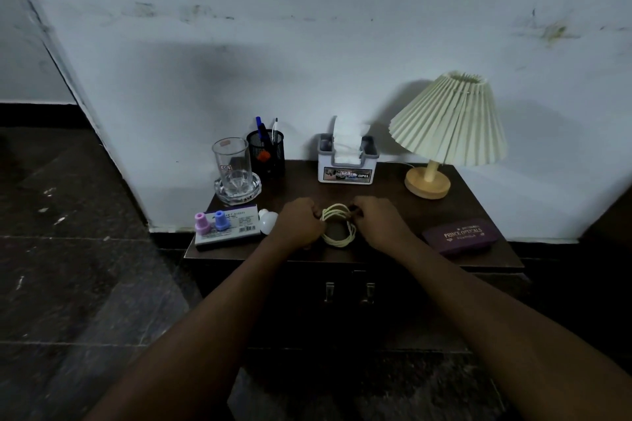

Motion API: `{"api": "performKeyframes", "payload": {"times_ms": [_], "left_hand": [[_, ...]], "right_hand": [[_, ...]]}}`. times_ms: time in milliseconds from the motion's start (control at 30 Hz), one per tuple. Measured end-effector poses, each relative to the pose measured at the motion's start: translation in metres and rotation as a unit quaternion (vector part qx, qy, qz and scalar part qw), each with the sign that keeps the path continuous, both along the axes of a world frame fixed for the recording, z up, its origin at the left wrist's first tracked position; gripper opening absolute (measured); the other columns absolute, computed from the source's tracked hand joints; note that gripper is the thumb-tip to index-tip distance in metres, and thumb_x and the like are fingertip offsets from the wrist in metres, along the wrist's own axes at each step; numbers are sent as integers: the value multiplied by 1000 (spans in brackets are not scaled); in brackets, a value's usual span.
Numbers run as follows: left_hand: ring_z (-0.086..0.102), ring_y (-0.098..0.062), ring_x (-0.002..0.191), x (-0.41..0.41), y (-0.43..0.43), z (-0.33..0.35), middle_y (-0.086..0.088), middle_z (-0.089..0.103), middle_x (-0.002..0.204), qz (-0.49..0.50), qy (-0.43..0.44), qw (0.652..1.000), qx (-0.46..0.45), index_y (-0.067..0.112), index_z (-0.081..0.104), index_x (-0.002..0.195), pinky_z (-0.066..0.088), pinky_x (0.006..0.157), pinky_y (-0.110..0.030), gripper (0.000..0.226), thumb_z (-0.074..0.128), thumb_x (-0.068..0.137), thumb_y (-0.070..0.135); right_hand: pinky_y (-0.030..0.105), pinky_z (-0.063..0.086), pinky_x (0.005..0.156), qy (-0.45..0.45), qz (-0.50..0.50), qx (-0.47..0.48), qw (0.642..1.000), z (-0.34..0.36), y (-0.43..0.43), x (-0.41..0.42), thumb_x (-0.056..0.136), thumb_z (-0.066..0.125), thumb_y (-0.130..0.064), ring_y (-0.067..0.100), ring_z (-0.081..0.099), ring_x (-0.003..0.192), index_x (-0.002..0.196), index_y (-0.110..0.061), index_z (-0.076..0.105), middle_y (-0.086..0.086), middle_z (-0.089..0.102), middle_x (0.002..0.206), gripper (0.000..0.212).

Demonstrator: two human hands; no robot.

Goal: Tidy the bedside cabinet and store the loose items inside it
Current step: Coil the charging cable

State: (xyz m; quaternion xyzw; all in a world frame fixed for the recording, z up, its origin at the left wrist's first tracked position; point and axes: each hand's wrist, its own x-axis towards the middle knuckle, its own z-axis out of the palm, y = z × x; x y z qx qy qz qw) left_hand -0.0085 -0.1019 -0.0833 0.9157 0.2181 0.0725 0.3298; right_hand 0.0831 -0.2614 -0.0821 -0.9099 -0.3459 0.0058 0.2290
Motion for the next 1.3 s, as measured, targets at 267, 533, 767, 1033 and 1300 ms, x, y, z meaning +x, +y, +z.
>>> {"api": "performKeyframes", "payload": {"times_ms": [267, 533, 767, 1033, 1300], "left_hand": [[67, -29, 100, -9, -3, 8, -10, 73, 105, 13, -20, 1000, 6, 12, 69, 99, 49, 81, -31, 24, 69, 93, 35], [60, -30, 88, -16, -16, 10, -6, 60, 85, -15, -99, 990, 102, 17, 54, 79, 35, 69, -33, 21, 67, 92, 26], [59, -34, 74, -6, -26, 7, -12, 63, 79, -91, -200, 949, 224, 6, 62, 79, 44, 68, -44, 15, 55, 83, 18], [63, -15, 82, -109, -99, -57, 4, 67, 84, 217, -240, 938, -125, 16, 63, 85, 40, 72, -25, 12, 62, 96, 21], [68, -15, 104, -122, -102, -125, 1, 74, 108, 290, -155, 886, -328, 16, 74, 119, 54, 96, -33, 26, 70, 95, 26]], "right_hand": [[39, 52, 79, -2, -29, -10, 1000, 12, -8, -2, 99, 55, -34, 35, 67, 101, 97, -15, 67, 11, 73, 105, 23], [37, 48, 74, -28, -25, -30, 999, 17, -17, -9, 91, 56, -30, 38, 67, 99, 95, -16, 63, 14, 72, 103, 16], [42, 49, 81, -89, -69, 60, 992, 25, -14, -32, 89, 56, -16, 37, 64, 102, 100, -10, 66, 14, 70, 104, 16], [42, 60, 73, 151, -4, 92, 984, -2, -42, -105, 86, 69, -10, 25, 71, 73, 85, -10, 76, 11, 75, 83, 8], [36, 56, 91, 321, -308, 297, 845, -143, -9, -168, 98, 62, -15, 21, 68, 103, 106, -21, 75, 2, 74, 109, 16]]}}
